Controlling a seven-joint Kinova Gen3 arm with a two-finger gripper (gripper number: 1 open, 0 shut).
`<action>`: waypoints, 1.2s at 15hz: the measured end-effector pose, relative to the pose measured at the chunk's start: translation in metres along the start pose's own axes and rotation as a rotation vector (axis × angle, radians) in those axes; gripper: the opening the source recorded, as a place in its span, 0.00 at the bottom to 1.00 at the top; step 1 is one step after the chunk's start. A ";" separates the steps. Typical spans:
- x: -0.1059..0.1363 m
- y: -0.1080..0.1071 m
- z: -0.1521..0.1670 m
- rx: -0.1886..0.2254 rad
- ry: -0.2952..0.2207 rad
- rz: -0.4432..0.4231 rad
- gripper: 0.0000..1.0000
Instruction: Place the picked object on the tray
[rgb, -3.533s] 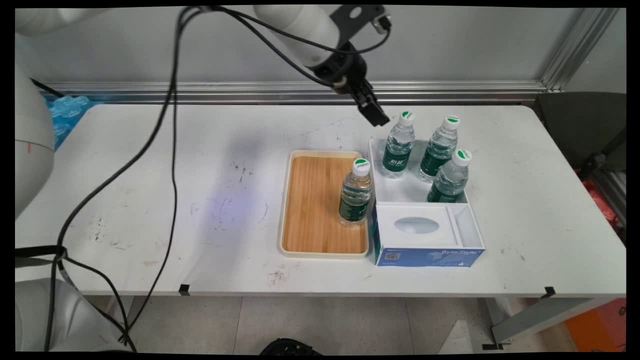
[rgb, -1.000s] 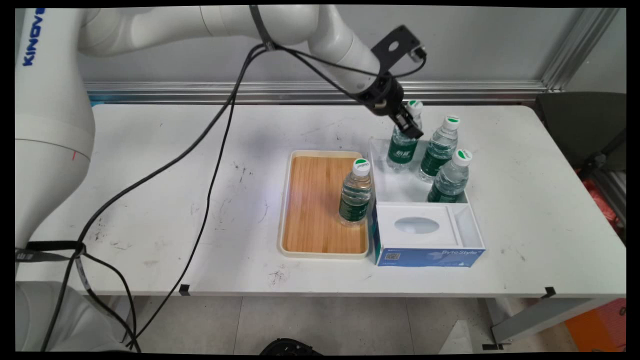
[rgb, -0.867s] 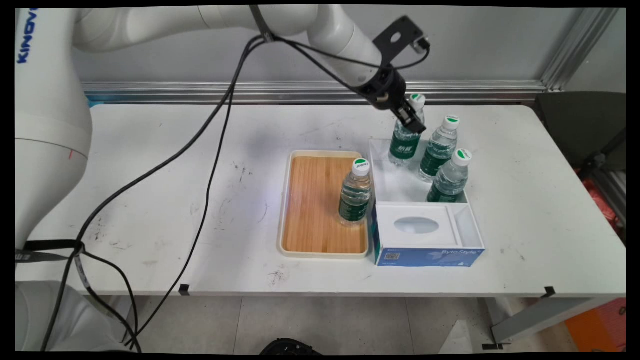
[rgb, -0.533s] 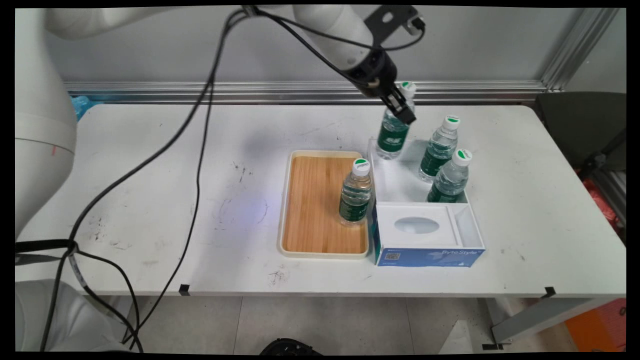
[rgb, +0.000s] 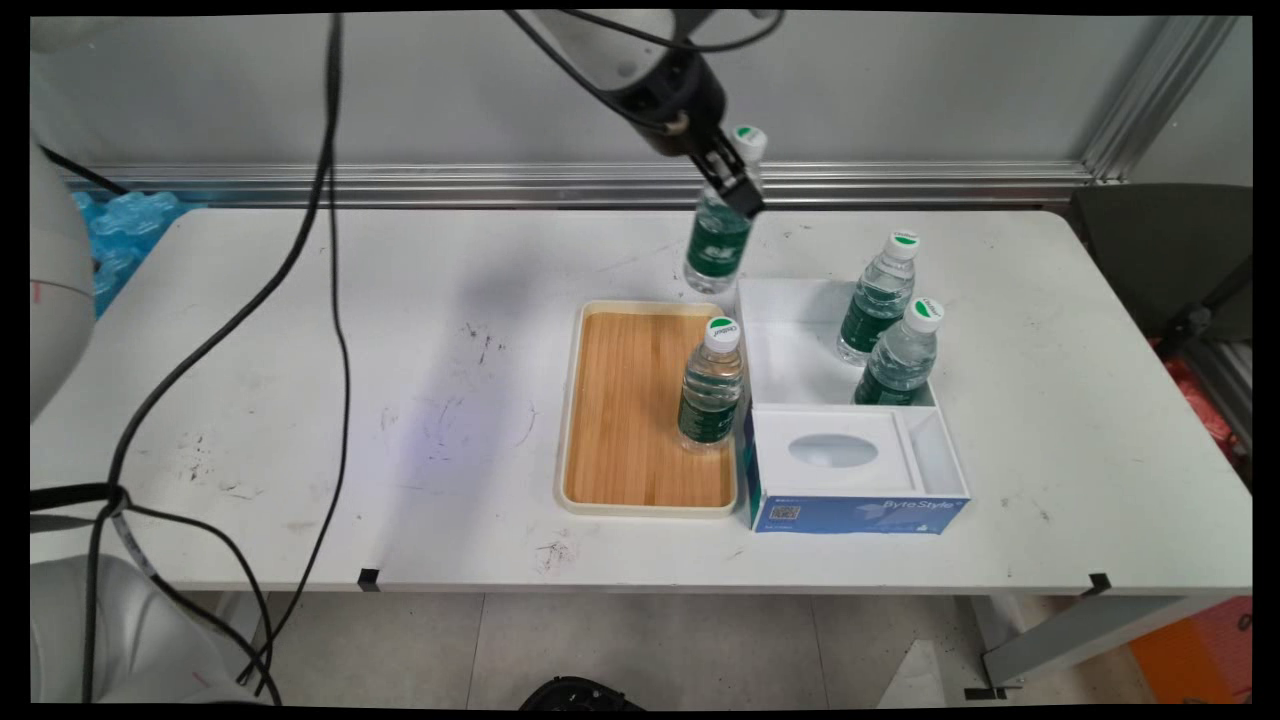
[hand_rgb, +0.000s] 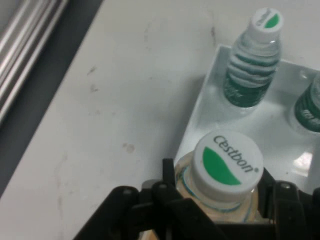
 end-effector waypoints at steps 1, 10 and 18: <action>-0.007 -0.001 -0.007 0.012 0.003 -0.016 0.00; -0.089 0.021 -0.041 0.060 0.010 0.019 0.00; -0.149 0.052 -0.058 0.030 0.006 0.066 0.00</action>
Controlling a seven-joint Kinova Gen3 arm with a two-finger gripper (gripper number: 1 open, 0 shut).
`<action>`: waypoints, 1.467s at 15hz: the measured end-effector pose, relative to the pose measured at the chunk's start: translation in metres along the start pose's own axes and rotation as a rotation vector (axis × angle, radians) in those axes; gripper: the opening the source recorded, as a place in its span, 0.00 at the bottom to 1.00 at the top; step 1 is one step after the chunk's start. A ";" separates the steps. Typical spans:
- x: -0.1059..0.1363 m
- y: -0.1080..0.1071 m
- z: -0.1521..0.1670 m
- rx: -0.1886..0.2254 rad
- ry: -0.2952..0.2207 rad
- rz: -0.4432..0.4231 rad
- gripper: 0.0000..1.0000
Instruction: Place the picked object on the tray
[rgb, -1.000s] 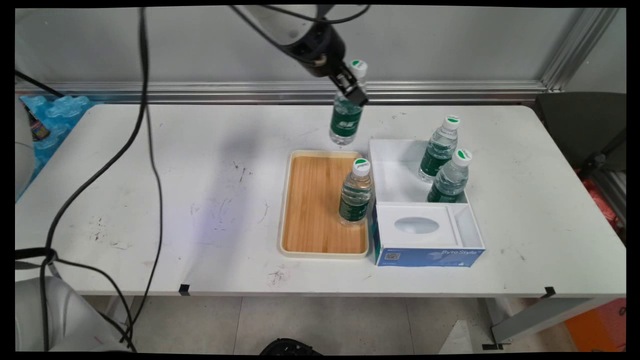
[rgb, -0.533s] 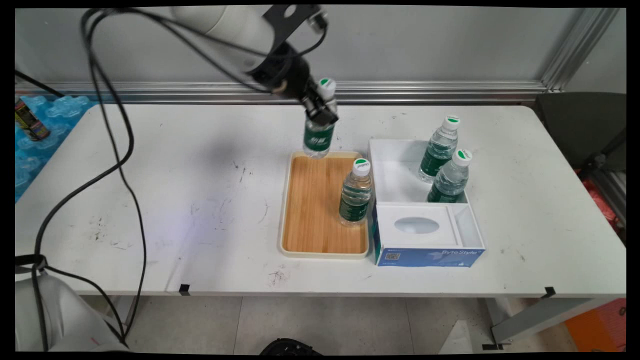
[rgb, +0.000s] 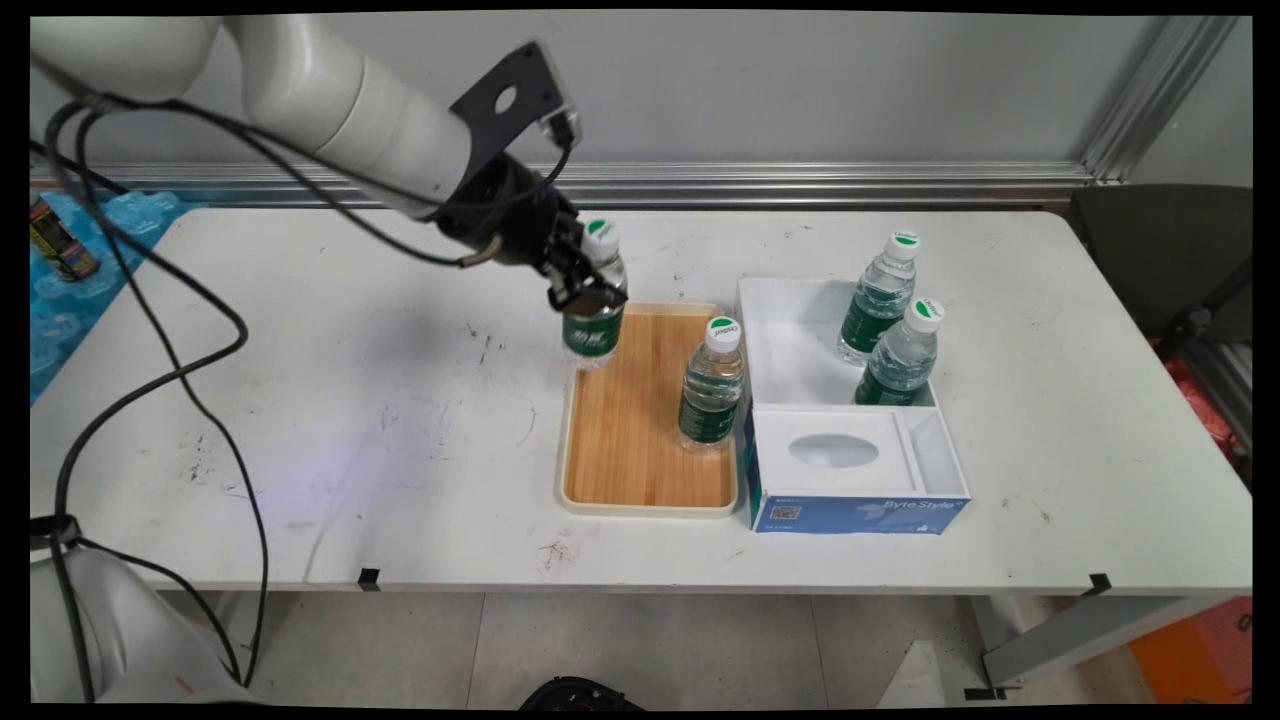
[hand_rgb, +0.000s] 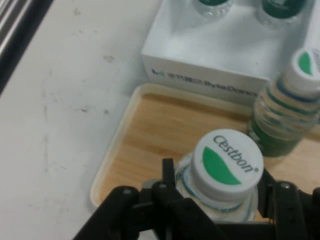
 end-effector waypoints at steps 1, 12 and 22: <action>-0.003 0.002 -0.001 -0.004 0.001 0.002 0.00; -0.030 0.025 0.009 -0.123 0.058 0.066 0.00; -0.045 0.021 0.040 -0.189 0.066 0.085 0.00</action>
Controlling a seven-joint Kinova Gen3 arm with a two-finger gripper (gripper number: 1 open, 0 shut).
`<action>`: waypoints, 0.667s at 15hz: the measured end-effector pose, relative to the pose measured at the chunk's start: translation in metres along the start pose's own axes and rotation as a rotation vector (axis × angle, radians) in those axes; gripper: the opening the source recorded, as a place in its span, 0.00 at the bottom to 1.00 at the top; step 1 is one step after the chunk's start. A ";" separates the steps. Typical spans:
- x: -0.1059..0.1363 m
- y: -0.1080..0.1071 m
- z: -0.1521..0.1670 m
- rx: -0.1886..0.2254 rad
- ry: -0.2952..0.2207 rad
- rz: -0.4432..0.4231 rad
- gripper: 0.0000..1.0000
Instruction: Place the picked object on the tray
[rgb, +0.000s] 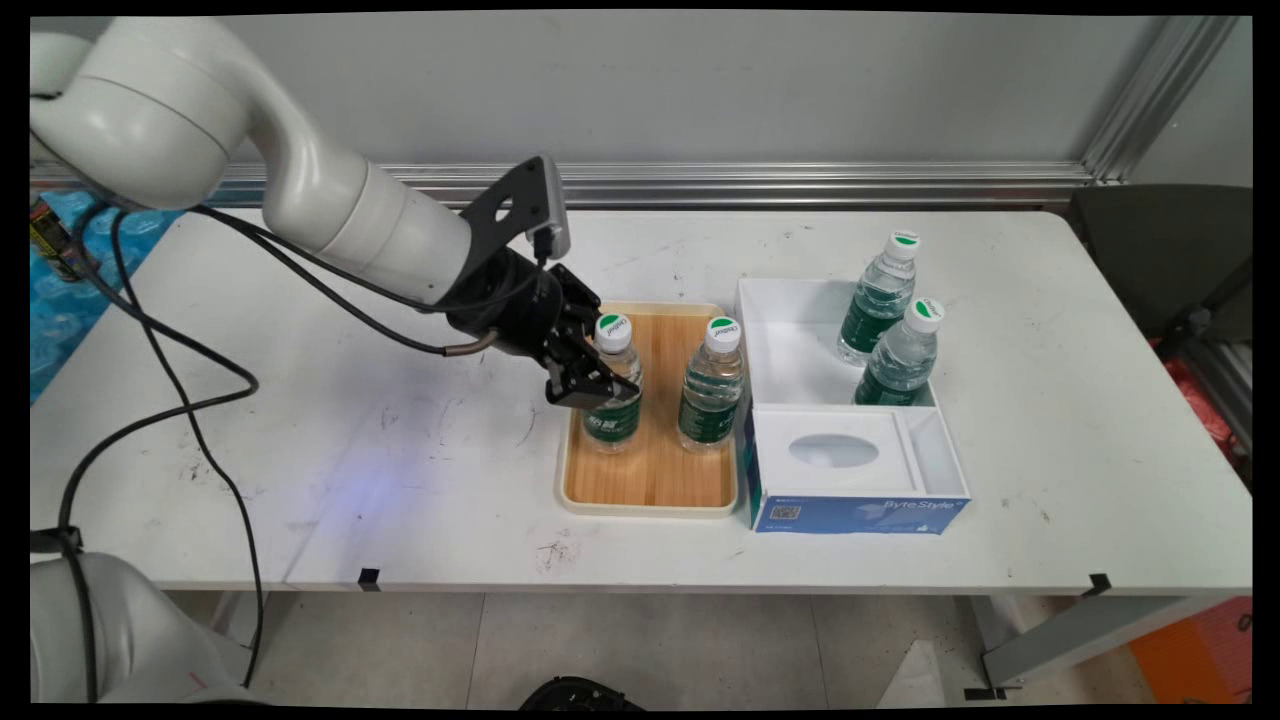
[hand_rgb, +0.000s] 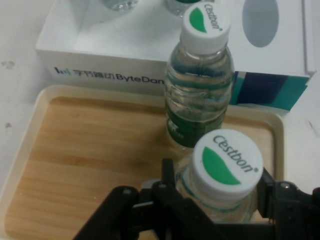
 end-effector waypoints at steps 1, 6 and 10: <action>-0.001 0.000 0.002 -0.003 0.000 0.000 0.00; -0.006 -0.004 0.014 -0.020 0.004 0.003 0.00; -0.009 -0.006 0.020 -0.028 0.005 0.004 0.00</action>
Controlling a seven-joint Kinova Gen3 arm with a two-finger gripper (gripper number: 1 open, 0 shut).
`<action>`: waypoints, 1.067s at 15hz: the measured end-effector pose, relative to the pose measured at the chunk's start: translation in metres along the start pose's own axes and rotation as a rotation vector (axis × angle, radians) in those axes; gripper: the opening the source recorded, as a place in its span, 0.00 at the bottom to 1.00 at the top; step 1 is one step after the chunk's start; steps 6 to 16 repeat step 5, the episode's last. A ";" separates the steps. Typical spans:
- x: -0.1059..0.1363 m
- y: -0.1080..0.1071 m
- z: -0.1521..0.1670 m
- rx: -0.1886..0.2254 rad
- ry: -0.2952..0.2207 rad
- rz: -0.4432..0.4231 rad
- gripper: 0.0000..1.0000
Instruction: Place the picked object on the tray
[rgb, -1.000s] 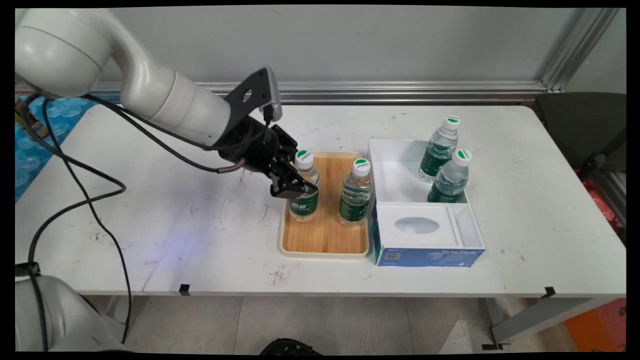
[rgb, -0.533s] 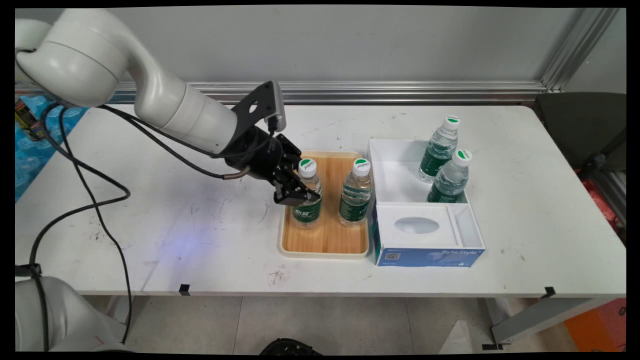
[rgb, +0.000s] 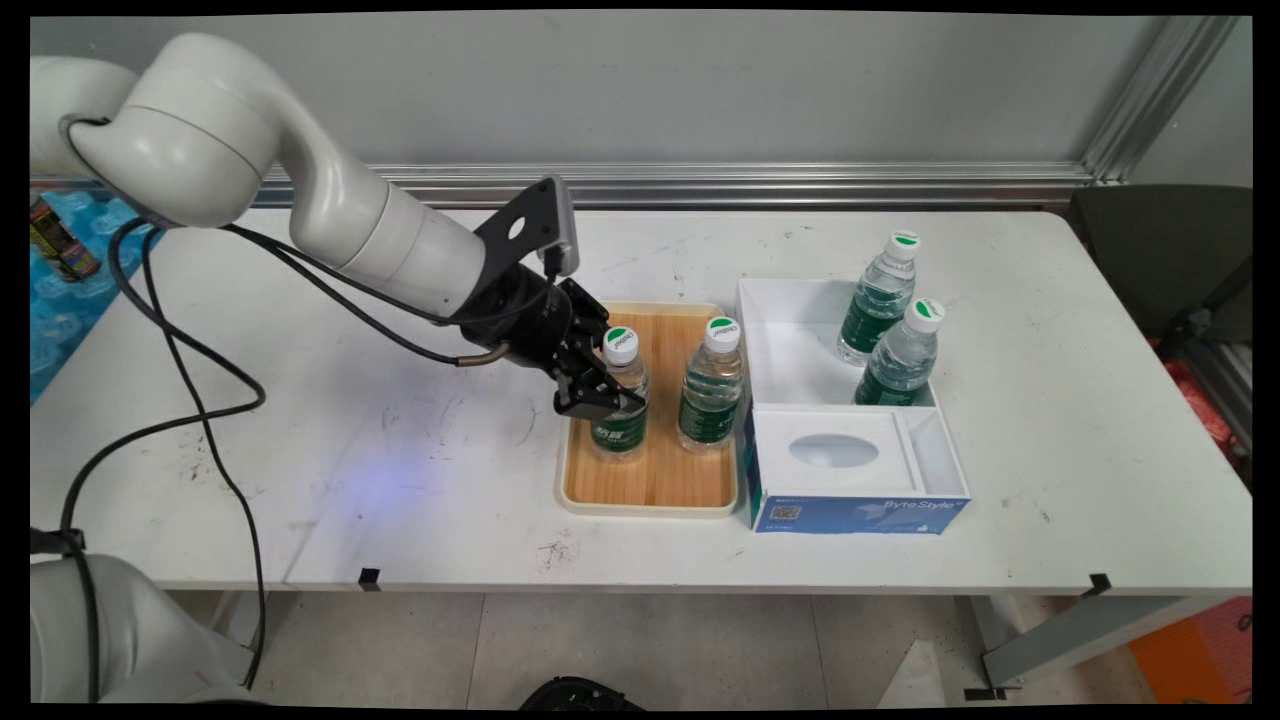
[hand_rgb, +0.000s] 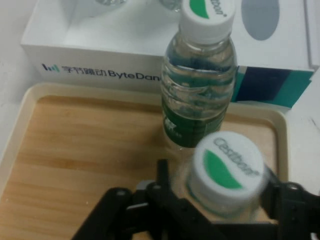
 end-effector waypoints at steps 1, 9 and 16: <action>-0.001 0.000 0.001 -0.001 0.000 0.000 0.00; -0.002 -0.002 0.004 -0.006 0.001 0.000 1.00; -0.002 -0.002 0.004 -0.006 0.001 0.000 1.00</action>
